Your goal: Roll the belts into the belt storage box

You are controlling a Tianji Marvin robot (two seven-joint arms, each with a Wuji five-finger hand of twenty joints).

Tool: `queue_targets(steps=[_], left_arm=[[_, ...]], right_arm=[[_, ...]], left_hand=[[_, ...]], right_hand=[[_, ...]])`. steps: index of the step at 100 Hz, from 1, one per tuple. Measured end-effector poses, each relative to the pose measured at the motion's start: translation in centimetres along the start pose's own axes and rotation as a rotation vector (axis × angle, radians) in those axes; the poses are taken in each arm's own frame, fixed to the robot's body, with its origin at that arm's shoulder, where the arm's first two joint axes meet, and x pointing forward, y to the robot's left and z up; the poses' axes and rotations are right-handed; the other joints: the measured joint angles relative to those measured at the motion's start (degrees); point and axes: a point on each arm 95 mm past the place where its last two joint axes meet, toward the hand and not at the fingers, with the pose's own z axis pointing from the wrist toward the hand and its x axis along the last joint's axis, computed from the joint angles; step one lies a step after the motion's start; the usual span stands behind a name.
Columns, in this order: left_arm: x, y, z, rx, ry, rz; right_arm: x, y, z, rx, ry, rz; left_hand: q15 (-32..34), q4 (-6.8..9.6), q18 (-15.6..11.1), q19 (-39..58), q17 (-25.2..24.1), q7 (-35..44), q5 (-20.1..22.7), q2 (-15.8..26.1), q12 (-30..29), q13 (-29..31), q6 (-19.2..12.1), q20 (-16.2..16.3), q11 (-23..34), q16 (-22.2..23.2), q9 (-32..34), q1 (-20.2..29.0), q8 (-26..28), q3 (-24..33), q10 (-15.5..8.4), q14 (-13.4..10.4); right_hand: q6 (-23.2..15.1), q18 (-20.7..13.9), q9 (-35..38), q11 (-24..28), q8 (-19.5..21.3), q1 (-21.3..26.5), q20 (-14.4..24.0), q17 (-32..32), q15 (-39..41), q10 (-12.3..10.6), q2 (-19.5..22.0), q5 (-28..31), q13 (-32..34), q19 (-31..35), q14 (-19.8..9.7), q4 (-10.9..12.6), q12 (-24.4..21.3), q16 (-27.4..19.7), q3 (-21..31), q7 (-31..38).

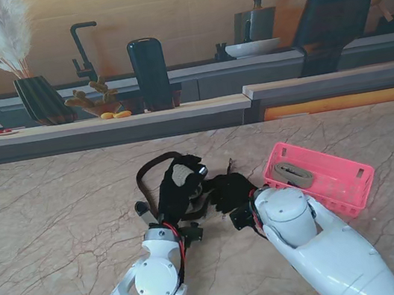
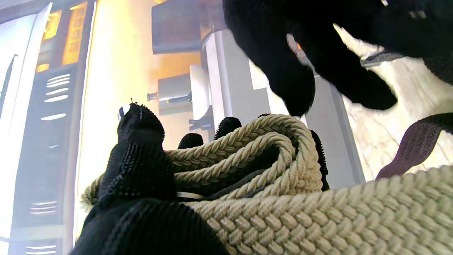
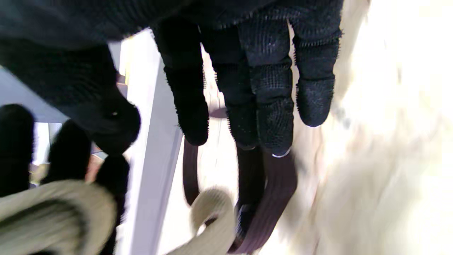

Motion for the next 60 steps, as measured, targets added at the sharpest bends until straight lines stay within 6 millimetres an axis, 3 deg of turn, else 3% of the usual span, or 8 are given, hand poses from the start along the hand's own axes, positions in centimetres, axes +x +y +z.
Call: queue_targets(steps=[14, 28, 33, 35, 42, 46, 60], left_arm=[[0.0, -0.6, 0.2, 0.014, -0.004, 0.009], [-0.1, -0.8, 0.4, 0.013, -0.026, 0.021], [-0.2, -0.9, 0.5, 0.003, -0.038, 0.042], [-0.2, -0.9, 0.5, -0.003, -0.037, 0.061], [-0.3, -0.8, 0.8, -0.04, 0.005, 0.188], [-0.6, -0.6, 1.1, -0.067, 0.036, 0.278], [-1.7, -0.7, 1.8, -0.124, 0.072, 0.417]], right_arm=[[-0.4, 1.5, -0.6, -0.09, 0.075, -0.101], [-0.2, 2.7, -2.6, -0.179, 0.184, -0.217], [0.0, 2.8, -3.3, -0.199, 0.244, -0.286], [0.1, 2.8, -3.6, -0.205, 0.27, -0.313], [0.4, 2.9, -4.5, -0.214, 0.351, -0.385], [0.5, 2.9, -5.0, -0.218, 0.387, -0.425], [1.0, 2.9, -6.1, -0.226, 0.455, -0.546]], left_hand=[[2.4, 0.0, 0.0, 0.6, 0.5, 0.2, 0.0, 0.0, 2.0, 1.1, -1.1, 0.5, 4.3, 1.5, 1.6, 0.6, 0.0, -0.1, 0.0, 0.0], [14.1, -0.04, 2.2, 8.2, 7.2, 0.9, 0.0, -0.8, 14.2, 8.5, -2.3, 2.6, 20.3, 7.9, 5.1, 0.4, 0.4, -0.6, -0.6, 0.6], [19.8, 1.34, 4.1, 13.0, 10.7, 1.0, 0.5, -2.1, 18.5, 12.5, -2.4, 3.9, 24.9, 10.3, 7.6, -0.7, 0.8, -0.3, -0.6, 1.2], [22.0, 2.02, 4.6, 15.0, 12.3, 1.4, 0.8, -2.6, 20.5, 14.1, -2.4, 4.0, 26.4, 10.8, 8.8, -1.9, 0.8, 1.4, -0.6, 1.2], [30.9, 2.02, 5.5, 23.4, 19.0, 1.5, 2.2, -7.1, 24.4, 21.3, -2.1, 4.1, 30.9, 13.3, 13.5, -8.0, 0.8, 13.5, -1.4, 1.2], [35.4, 2.01, 5.6, 27.6, 22.4, 1.5, 2.7, -9.5, 25.9, 24.6, -1.3, 4.1, 33.1, 15.4, 15.3, -11.6, 0.7, 20.7, -2.3, -0.2], [44.5, 1.95, 5.4, 35.5, 28.7, -5.4, 3.6, -13.3, 28.7, 27.2, 3.2, 3.5, 37.6, 18.8, 16.4, -22.0, 1.4, 37.5, -4.4, -3.4]], right_hand=[[0.0, 0.0, 0.0, 0.0, 0.1, 0.0, -0.2, 0.0, 0.0, 0.0, 0.0, 0.0, 0.0, 0.0, 0.0, 0.0, 0.0, -0.1, 1.2, 0.0], [0.0, 0.0, 0.0, 0.0, 0.1, 0.0, -0.2, 0.0, 0.0, 0.0, 0.0, 0.0, 0.0, 0.0, 0.1, 0.0, 0.0, -0.1, 1.8, 0.0], [-0.2, 0.0, 0.0, 0.0, 0.1, 0.0, -0.2, 0.1, 0.0, 0.0, 0.0, 0.0, 0.0, 0.0, 0.1, 0.0, 0.0, -0.2, 1.9, 0.0], [-0.3, 0.0, 0.0, 0.0, 0.1, 0.0, -0.2, 0.1, 0.0, 0.0, 0.0, 0.0, 0.0, 0.0, 0.2, 0.0, -0.2, -0.2, 2.4, 0.0], [-0.8, 0.0, 0.0, 0.0, 0.1, -0.3, -0.3, 0.5, 0.0, 0.0, -0.2, 0.1, 0.0, 0.0, 0.1, 0.0, -0.7, -0.7, 3.1, 0.2], [-0.9, 0.0, 0.1, 0.0, 0.1, -2.0, -0.3, 1.3, 0.0, 0.0, -1.3, 0.3, 0.3, 0.0, 0.0, 0.0, -0.8, -0.9, 4.0, 0.2], [-0.9, 0.3, 0.8, -0.4, 0.1, -6.7, -0.8, 1.7, -0.7, -0.2, -2.5, 0.6, 0.6, 0.0, 0.0, -0.1, -0.9, -0.9, 2.4, 0.2]])
